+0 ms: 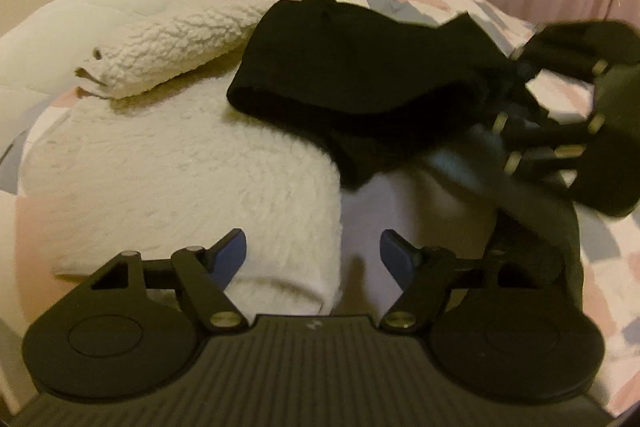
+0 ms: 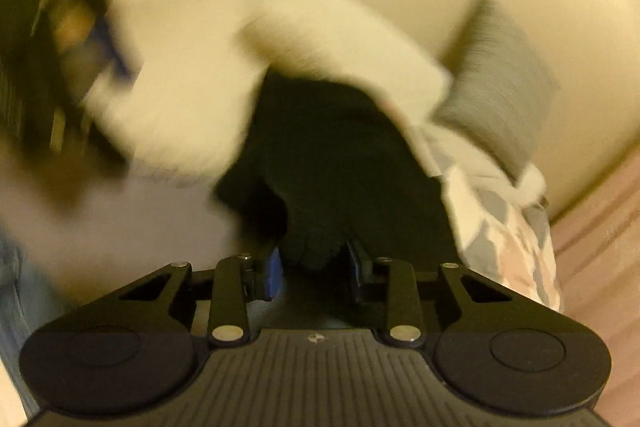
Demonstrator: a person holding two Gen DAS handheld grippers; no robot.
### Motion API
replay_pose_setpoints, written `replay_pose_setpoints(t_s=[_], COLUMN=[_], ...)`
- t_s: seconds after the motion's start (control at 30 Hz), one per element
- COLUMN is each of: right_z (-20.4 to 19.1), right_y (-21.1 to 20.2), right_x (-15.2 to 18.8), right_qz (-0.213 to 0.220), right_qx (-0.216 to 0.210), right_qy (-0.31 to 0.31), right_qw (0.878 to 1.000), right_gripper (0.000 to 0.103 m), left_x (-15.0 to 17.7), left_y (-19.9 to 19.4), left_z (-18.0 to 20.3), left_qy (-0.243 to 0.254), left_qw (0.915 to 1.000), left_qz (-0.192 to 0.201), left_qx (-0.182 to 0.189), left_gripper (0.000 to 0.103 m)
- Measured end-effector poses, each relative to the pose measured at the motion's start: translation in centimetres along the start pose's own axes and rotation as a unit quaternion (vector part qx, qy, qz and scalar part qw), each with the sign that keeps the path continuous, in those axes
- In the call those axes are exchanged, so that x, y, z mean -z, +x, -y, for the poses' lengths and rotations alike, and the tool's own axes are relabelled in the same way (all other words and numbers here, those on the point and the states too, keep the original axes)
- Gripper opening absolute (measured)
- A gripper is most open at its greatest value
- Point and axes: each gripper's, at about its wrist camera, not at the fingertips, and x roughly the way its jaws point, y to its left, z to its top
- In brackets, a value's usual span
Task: Fold clothes
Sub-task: 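Grasp the black sweatpants on top of the pile with both grippers, then lift the black sweatpants up off the pile with both grippers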
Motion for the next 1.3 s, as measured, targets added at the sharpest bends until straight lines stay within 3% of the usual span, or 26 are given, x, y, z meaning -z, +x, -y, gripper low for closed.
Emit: replay_pose_setpoints(t_s=[0.07, 0.13, 0.23, 0.3, 0.4, 0.47, 0.53, 0.6, 0.63, 0.7, 0.77, 0.83, 0.9, 0.97, 1.03, 1.1, 1.27, 1.3], right_z=[2.5, 5.0, 6.6, 6.8, 7.2, 6.7, 6.2, 5.4, 4.9, 3.6, 2.4, 2.7, 4.0, 5.6, 7.5, 9.6, 13.6, 14.0], right_y=[-0.7, -0.9, 0.2, 0.6, 0.3, 0.2, 0.2, 0.2, 0.1, 0.3, 0.8, 1.5, 1.3, 0.2, -1.1, -2.4, -4.9, -5.2], right_x=[-1.1, -2.1, -2.6, -2.3, -1.3, -0.6, 0.2, 1.0, 1.4, 2.0, 2.3, 2.1, 1.4, 0.8, 0.2, -0.6, -1.6, -1.5], right_qz=[0.025, 0.039, 0.029, 0.019, 0.009, -0.001, -0.007, -0.011, -0.012, -0.016, -0.020, -0.019, -0.009, 0.011, 0.026, 0.040, 0.061, 0.059], right_qx=[0.007, 0.007, 0.006, 0.005, -0.024, -0.040, -0.051, -0.064, -0.071, -0.061, -0.037, -0.044, -0.045, -0.019, -0.003, 0.010, 0.043, 0.050], right_qy=[0.058, 0.107, 0.111, 0.092, 0.086, 0.077, 0.077, 0.065, 0.056, 0.019, -0.021, -0.017, 0.022, 0.072, 0.117, 0.157, 0.233, 0.242], right_qw=[0.998, 0.993, 0.993, 0.996, 0.996, 0.996, 0.996, 0.996, 0.996, 0.998, 0.999, 0.999, 0.999, 0.997, 0.993, 0.987, 0.970, 0.967], right_gripper=[0.023, 0.022, 0.018, 0.017, 0.018, 0.025, 0.043, 0.049, 0.050, 0.050, 0.041, 0.007, 0.004, 0.004, 0.004, 0.004, 0.004, 0.004], left_x=[-0.8, -1.6, -2.4, -3.0, -3.7, -3.8, -3.6, -3.3, -3.2, -3.1, -3.1, -3.2, -3.3, -3.2, -3.0, -3.1, -3.5, -3.5], left_y=[0.9, 2.0, 3.8, 4.7, 6.2, 6.9, 7.1, 7.0, 7.0, 7.0, 6.9, 6.9, 6.8, 6.5, 6.4, 6.6, 7.7, 7.7], left_z=[-0.1, -0.4, -0.8, -0.7, -0.2, 0.1, 0.4, 0.4, 0.3, -0.1, -0.3, -0.2, -0.2, -0.4, -0.4, 0.2, 1.9, 2.1], left_qy=[-0.029, -0.069, -0.105, -0.100, -0.053, -0.018, 0.008, 0.018, 0.019, 0.011, 0.006, 0.004, -0.008, -0.039, -0.070, -0.090, -0.115, -0.116], left_qw=[0.9993, 0.9964, 0.9927, 0.9933, 0.9969, 0.9977, 0.9972, 0.9967, 0.9965, 0.9965, 0.9965, 0.9966, 0.9966, 0.9955, 0.9934, 0.9912, 0.9880, 0.9877], left_qz=[0.008, 0.012, 0.019, 0.032, 0.047, 0.060, 0.070, 0.076, 0.078, 0.080, 0.079, 0.078, 0.077, 0.080, 0.083, 0.088, 0.098, 0.101], left_qx=[0.023, 0.049, 0.054, 0.048, 0.035, 0.027, 0.023, 0.022, 0.021, 0.023, 0.027, 0.028, 0.028, 0.031, 0.038, 0.041, 0.034, 0.028], left_gripper=[0.071, 0.080, 0.080, 0.081, 0.080, 0.077, 0.070, 0.065, 0.058, 0.053, 0.054, 0.061, 0.063, 0.065, 0.079, 0.085, 0.085, 0.080])
